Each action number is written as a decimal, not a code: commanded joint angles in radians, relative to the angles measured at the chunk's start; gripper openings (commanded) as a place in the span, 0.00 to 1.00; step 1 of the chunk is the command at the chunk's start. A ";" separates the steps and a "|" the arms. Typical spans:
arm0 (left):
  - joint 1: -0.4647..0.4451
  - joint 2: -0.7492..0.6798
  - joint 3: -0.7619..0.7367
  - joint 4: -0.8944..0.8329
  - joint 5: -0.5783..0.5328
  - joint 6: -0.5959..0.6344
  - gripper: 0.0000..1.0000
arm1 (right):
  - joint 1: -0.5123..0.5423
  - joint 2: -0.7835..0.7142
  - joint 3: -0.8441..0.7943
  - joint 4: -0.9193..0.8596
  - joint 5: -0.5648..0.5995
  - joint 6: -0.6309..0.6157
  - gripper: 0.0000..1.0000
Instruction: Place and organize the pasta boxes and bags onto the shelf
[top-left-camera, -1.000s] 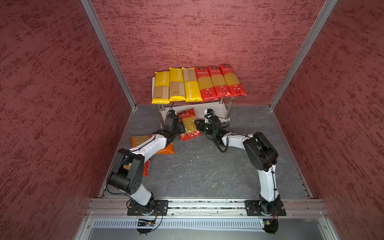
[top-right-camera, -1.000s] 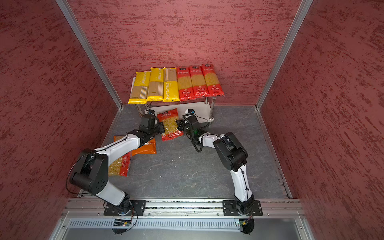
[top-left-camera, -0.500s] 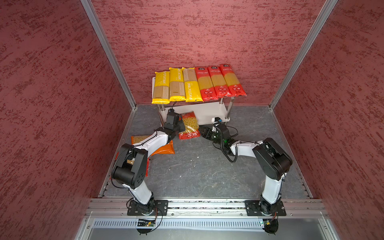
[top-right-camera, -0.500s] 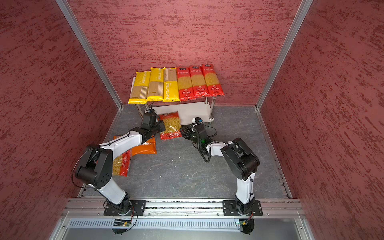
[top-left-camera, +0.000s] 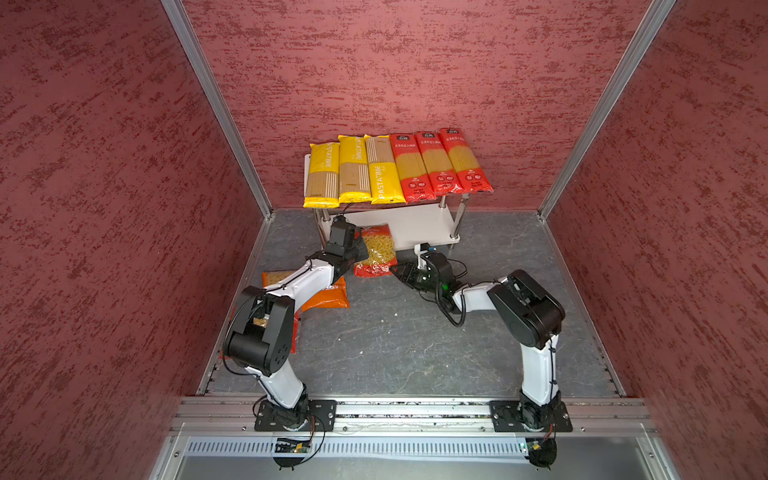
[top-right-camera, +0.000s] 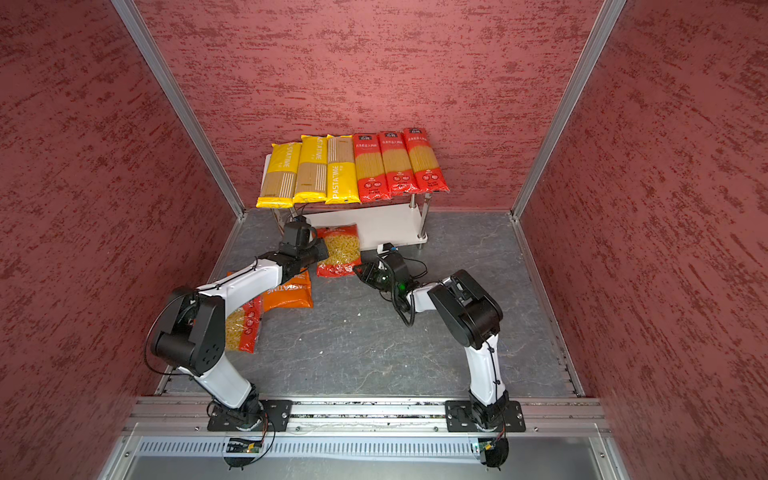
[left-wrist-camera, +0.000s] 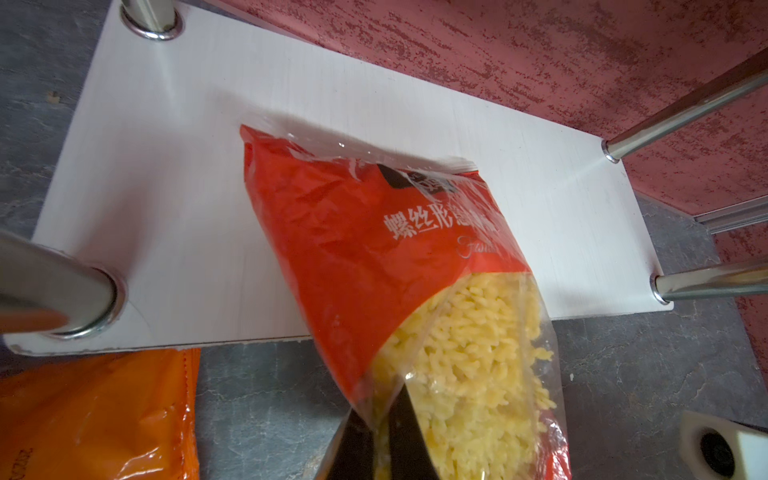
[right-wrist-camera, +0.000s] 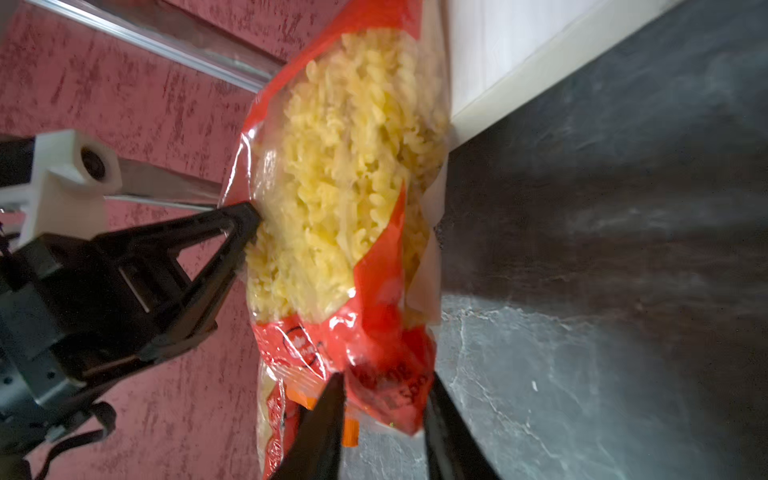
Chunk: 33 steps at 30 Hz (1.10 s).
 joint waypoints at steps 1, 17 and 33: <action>0.008 -0.029 0.040 0.028 0.004 -0.011 0.12 | 0.013 -0.011 0.070 0.073 0.001 0.023 0.19; 0.006 -0.121 -0.026 -0.066 0.006 -0.025 0.57 | 0.013 0.124 0.279 0.076 0.131 0.113 0.03; -0.008 -0.138 -0.097 -0.072 0.001 -0.051 0.59 | 0.030 0.291 0.560 -0.011 0.298 0.049 0.01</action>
